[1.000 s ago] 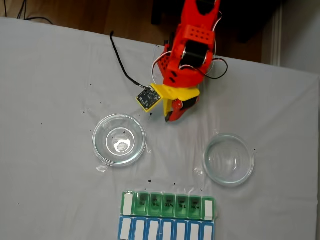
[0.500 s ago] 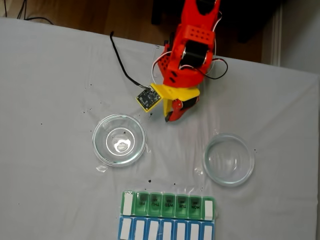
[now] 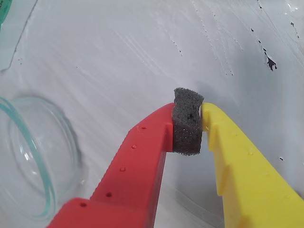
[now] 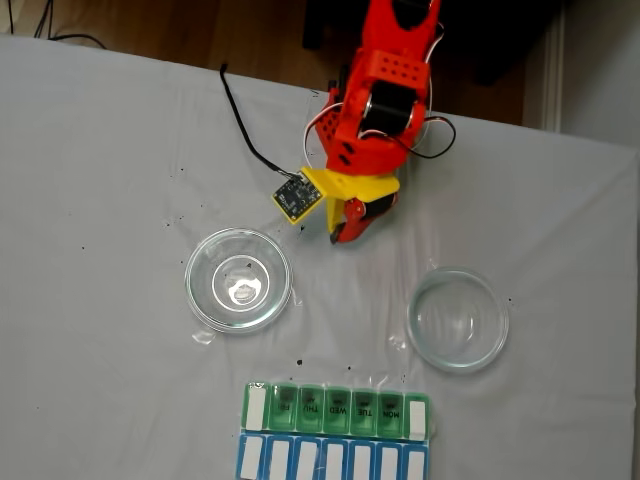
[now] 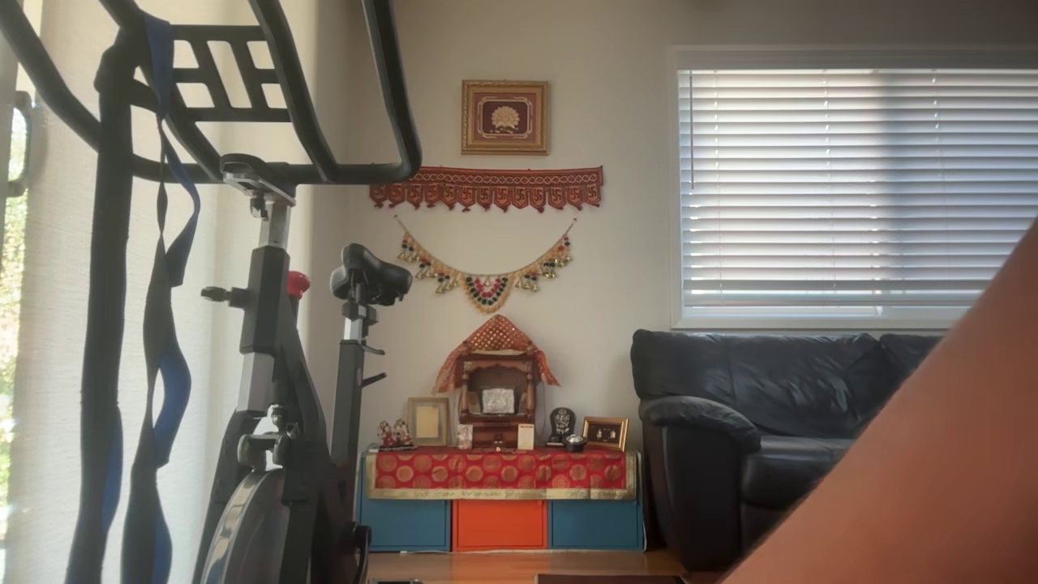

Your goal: Sort medicines into box.

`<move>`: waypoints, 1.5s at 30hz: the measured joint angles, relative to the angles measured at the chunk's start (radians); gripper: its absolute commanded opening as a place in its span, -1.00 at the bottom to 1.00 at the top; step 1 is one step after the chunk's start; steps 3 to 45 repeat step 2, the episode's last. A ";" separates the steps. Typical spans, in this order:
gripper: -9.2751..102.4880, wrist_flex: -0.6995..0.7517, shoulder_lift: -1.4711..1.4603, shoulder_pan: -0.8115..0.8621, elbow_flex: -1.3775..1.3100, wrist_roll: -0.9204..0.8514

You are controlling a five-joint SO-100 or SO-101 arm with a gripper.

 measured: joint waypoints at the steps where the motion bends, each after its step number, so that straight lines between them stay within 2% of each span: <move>1: -0.79 0.000 0.000 0.000 0.000 0.000; 45: -0.79 0.000 0.000 0.000 0.000 0.000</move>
